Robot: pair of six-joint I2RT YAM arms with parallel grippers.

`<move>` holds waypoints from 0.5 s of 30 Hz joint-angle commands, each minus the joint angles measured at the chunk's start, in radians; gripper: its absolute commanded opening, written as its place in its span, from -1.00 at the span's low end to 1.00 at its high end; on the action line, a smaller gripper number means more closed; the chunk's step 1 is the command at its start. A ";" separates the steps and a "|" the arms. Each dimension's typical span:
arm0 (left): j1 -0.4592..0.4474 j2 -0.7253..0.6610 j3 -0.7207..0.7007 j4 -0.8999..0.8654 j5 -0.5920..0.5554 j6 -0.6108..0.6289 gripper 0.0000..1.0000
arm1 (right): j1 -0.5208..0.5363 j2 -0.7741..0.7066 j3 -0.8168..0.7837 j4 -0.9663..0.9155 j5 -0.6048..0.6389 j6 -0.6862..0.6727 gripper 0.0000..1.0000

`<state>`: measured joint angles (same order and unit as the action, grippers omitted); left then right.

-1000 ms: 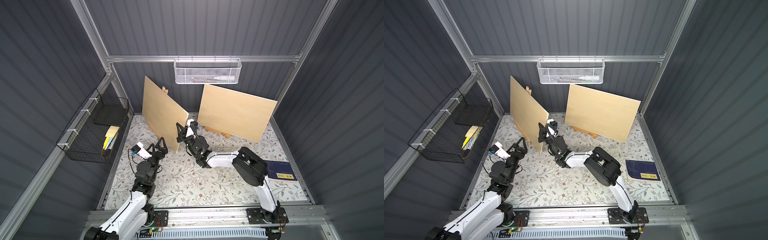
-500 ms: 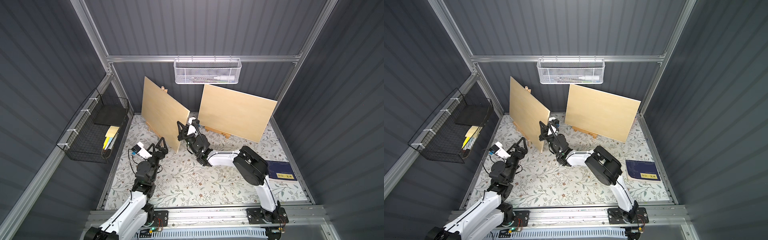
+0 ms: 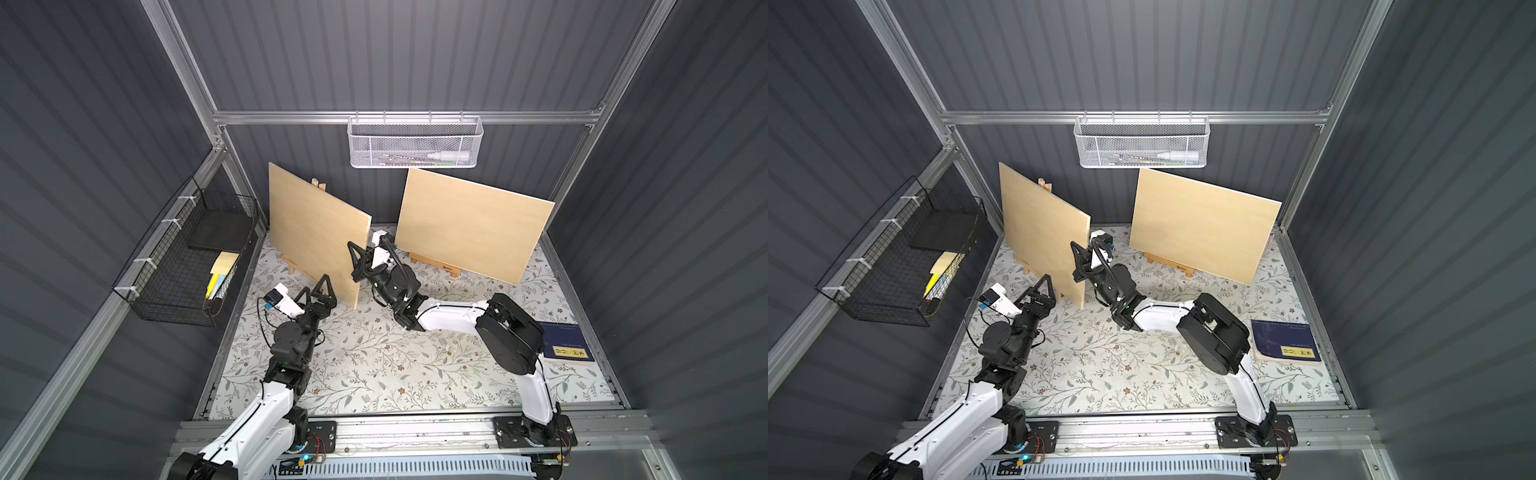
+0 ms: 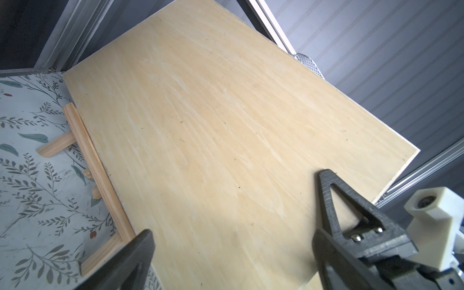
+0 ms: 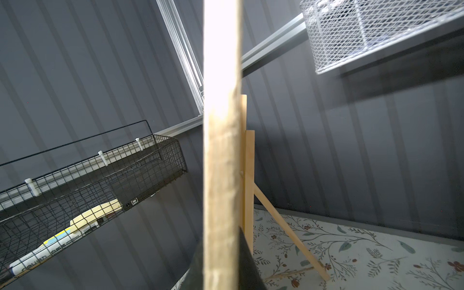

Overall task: Disassemble the easel
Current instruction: Pick up the drawing board from the easel.

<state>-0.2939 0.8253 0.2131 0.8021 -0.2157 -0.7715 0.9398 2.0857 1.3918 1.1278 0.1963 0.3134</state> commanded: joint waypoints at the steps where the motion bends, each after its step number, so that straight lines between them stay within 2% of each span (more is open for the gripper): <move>1: -0.001 0.005 0.017 0.022 0.013 0.000 0.99 | 0.003 -0.119 0.109 0.288 -0.039 0.004 -1.00; 15: -0.001 -0.002 0.023 0.014 0.015 0.009 0.99 | 0.004 -0.166 0.213 0.231 -0.073 -0.074 -1.00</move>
<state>-0.2939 0.8295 0.2131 0.8021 -0.2115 -0.7715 0.9401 2.0605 1.4902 1.0149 0.1501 0.2459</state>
